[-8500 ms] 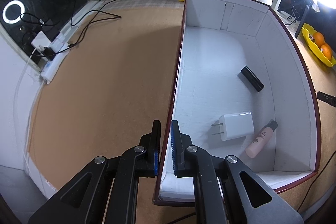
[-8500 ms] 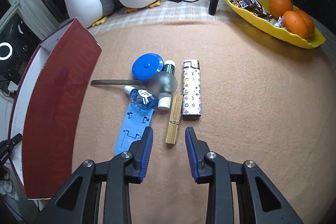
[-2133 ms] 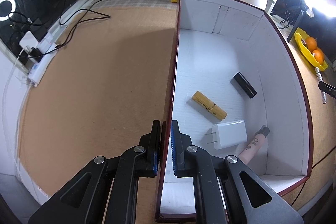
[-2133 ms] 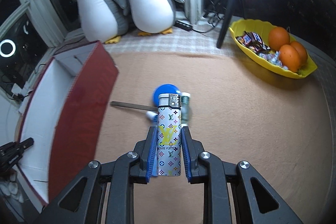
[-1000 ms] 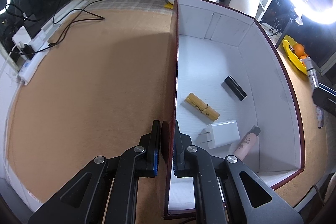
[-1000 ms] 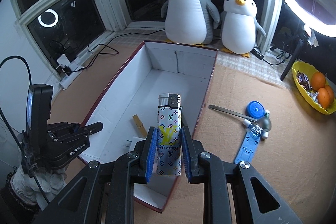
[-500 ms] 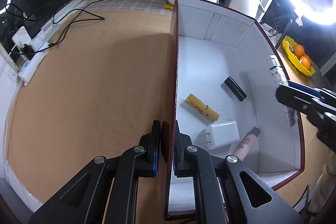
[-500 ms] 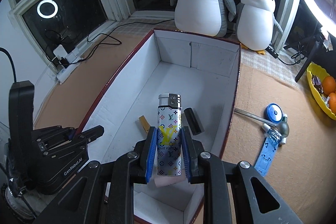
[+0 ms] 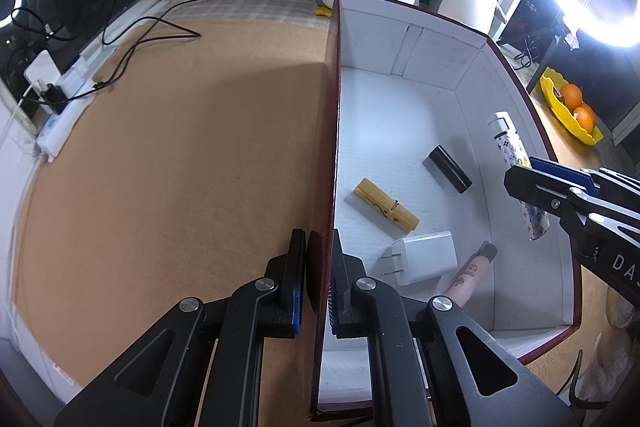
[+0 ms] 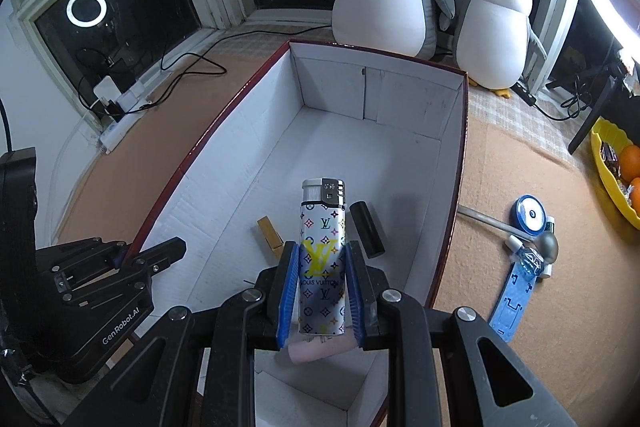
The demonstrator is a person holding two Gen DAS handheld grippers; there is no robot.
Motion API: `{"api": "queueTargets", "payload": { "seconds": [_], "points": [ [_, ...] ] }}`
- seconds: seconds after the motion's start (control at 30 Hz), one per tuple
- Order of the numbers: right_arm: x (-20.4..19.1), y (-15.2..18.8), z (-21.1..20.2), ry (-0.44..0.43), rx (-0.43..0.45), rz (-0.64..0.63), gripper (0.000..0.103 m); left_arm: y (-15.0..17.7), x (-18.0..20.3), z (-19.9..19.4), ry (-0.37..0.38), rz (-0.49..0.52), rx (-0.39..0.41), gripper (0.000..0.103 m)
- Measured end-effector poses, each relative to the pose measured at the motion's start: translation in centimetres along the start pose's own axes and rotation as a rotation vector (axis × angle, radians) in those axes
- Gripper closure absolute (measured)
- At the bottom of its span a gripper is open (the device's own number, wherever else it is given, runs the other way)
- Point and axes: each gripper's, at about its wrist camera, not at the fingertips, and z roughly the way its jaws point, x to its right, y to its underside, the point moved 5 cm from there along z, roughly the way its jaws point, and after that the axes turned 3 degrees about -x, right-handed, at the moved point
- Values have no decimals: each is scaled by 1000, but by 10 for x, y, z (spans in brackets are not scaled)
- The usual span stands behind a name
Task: Organize rigid objects
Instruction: 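Carry the lighter into the box and open the right gripper, then move the right gripper to the blue phone stand and grasp it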
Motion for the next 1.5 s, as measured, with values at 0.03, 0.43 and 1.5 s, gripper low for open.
{"api": "queueTargets", "payload": {
  "seconds": [0.03, 0.43, 1.5],
  "points": [
    [-1, -1, -1, -2, 3, -2, 78, 0, 0, 0, -1, 0, 0, 95],
    [-3, -4, -12, -10, 35, -12, 52, 0, 0, -1, -10, 3, -3, 95],
    [202, 38, -47, 94, 60, 302, 46, -5, 9, 4, -114, 26, -33, 95]
  ]
}}
